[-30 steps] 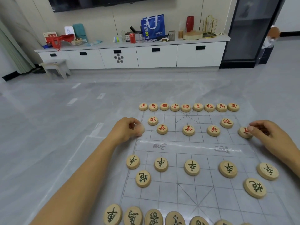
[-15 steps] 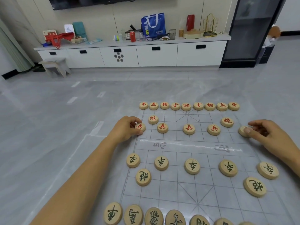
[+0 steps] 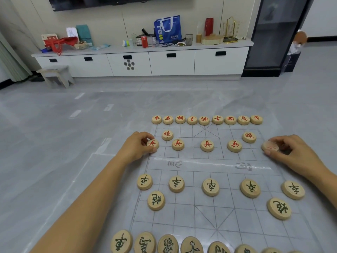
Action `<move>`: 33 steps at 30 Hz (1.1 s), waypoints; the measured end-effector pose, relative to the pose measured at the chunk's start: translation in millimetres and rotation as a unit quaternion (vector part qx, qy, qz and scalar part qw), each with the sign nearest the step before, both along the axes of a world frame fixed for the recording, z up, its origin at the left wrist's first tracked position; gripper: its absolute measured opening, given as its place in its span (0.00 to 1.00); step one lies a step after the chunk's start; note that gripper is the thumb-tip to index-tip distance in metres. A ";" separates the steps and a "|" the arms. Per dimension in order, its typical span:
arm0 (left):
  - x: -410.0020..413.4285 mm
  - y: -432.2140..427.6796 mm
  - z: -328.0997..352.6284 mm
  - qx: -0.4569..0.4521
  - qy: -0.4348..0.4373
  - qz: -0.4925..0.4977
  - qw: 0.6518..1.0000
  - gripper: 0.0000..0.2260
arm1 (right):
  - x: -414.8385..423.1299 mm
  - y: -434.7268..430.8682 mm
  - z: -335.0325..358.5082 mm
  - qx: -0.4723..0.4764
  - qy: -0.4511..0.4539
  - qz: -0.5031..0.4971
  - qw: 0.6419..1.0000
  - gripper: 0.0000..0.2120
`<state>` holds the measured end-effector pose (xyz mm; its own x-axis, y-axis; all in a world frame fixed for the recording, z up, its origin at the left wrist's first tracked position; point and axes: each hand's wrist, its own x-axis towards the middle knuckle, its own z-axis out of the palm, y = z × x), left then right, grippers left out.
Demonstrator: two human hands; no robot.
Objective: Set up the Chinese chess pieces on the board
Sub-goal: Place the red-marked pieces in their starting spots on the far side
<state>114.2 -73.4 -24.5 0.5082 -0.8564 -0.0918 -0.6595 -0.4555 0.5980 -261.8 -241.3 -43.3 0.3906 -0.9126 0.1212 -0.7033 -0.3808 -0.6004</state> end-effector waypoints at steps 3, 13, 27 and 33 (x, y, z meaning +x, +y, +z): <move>1.2 -0.1 -1.4 0.002 -0.003 -0.004 1.000 0.19 | 0.6 -1.0 -1.0 -0.003 0.003 -0.004 1.000 0.17; 1.5 -2.2 -0.7 0.012 -0.010 -0.007 1.000 0.21 | -0.6 -3.5 -4.4 0.000 -0.013 -0.013 1.000 0.20; 1.3 -1.5 -0.5 0.021 -0.011 -0.010 1.000 0.22 | -0.3 -3.4 -5.0 0.002 -0.043 -0.022 0.999 0.17; 2.3 -0.3 -2.8 0.009 0.007 -0.004 1.000 0.22 | -0.8 -2.3 -4.0 0.004 -0.048 -0.016 0.999 0.15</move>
<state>116.5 -73.7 -27.3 0.4994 -0.8588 -0.1138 -0.6548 -0.4602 0.5995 -262.6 -243.5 -47.3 0.3479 -0.9255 0.1501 -0.6544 -0.3543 -0.6680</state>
